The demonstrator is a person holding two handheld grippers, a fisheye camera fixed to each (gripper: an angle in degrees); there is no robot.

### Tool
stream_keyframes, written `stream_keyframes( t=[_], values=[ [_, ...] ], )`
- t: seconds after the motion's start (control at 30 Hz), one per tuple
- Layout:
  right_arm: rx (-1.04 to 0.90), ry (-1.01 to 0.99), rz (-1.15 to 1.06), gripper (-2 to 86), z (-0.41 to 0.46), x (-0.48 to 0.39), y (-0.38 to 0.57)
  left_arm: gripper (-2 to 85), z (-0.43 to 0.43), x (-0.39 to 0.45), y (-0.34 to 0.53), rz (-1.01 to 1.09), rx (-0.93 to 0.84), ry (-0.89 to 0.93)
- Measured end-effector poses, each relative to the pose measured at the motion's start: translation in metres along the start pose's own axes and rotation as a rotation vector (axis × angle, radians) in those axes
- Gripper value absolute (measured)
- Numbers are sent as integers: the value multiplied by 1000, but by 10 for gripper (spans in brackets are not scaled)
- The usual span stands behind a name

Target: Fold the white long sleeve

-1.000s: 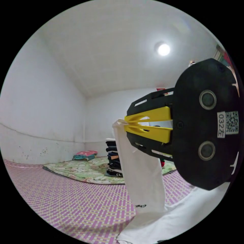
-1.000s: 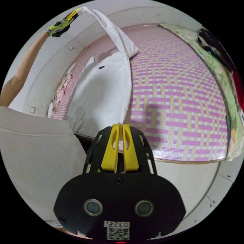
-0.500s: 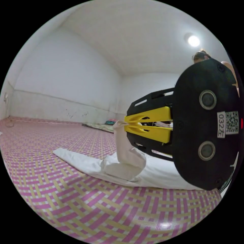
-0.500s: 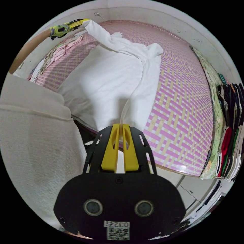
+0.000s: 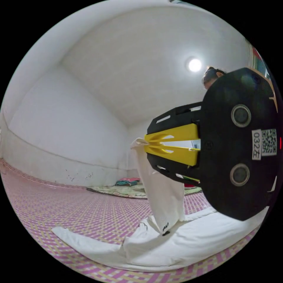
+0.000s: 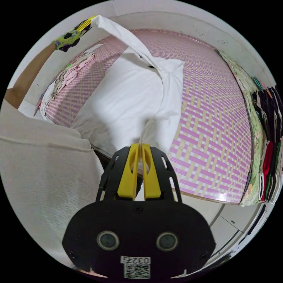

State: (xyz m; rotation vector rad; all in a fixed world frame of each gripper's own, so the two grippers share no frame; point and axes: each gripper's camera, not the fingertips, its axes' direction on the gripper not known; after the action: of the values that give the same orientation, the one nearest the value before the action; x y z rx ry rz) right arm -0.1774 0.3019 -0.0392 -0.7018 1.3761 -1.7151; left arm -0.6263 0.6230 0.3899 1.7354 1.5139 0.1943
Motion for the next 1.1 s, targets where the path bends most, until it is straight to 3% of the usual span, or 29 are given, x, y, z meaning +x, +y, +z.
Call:
stream_keyframes(
  t=[0.27, 0.47, 0.77, 1.1],
  values=[
    [16, -45, -4, -7, 3, 4, -2, -9, 41, 2, -58, -34, 18, -60],
    [37, -99, -15, -6, 5, 20, -6, -9, 102, 29, -79, 45, -128, -188],
    [-193, -277, -27, 65, 99, 24, -23, -10, 81, 23, -36, 47, -133, -210],
    [19, -349, 245, -4, 76, 106, -7, -10, 63, 56, 43, 180, -230, -352]
  ],
)
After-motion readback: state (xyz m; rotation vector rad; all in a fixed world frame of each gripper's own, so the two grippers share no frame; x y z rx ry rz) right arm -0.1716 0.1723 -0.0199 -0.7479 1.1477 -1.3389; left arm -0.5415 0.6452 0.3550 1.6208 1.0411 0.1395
